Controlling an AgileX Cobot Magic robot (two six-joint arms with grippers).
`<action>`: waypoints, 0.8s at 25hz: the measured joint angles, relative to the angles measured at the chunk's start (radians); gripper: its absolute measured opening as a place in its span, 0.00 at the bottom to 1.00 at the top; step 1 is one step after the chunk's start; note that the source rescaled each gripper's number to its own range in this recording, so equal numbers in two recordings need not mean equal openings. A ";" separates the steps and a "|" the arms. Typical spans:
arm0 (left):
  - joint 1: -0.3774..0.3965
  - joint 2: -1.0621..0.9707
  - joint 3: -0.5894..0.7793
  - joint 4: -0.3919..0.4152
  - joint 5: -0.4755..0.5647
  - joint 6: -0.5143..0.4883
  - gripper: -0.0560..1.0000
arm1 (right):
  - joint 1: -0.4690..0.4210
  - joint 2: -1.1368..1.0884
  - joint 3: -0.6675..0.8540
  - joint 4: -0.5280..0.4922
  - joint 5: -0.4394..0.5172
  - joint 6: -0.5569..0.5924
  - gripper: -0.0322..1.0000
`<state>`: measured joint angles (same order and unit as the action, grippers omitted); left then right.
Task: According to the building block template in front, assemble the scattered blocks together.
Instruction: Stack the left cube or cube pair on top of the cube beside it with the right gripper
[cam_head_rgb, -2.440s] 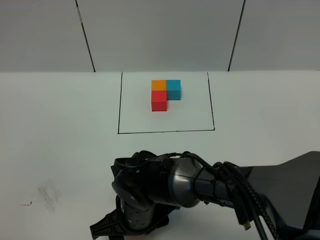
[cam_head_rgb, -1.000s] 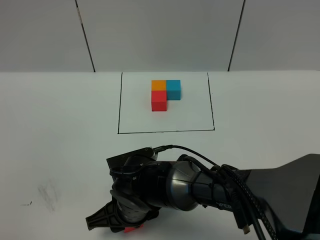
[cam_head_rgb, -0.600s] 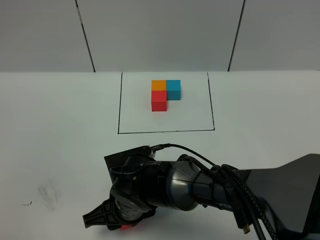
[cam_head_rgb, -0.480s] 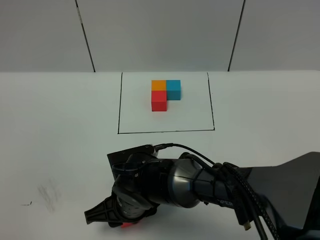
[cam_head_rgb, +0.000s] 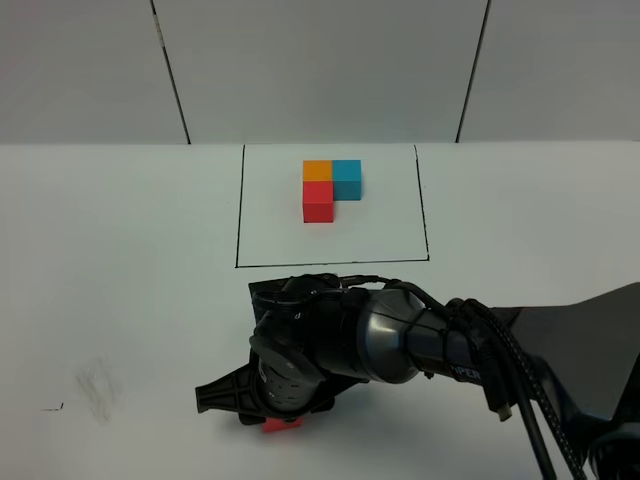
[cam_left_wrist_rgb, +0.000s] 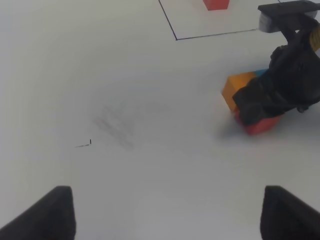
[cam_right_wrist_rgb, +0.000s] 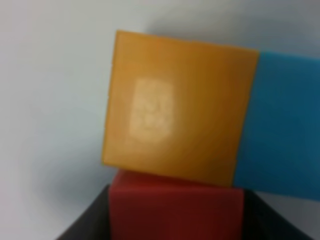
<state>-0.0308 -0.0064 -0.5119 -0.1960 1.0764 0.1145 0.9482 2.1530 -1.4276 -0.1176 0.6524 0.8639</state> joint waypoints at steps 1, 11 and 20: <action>0.000 0.000 0.000 0.000 0.000 0.000 0.95 | -0.008 0.000 0.000 0.004 0.000 0.000 0.23; 0.000 0.000 0.000 0.000 0.000 0.000 0.95 | -0.067 -0.001 0.000 0.003 -0.003 -0.001 0.23; 0.000 0.000 0.000 0.000 0.000 0.000 0.95 | -0.108 0.001 -0.077 -0.039 0.027 -0.037 0.23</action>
<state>-0.0308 -0.0064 -0.5119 -0.1960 1.0764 0.1145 0.8406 2.1538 -1.5049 -0.1570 0.6796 0.8269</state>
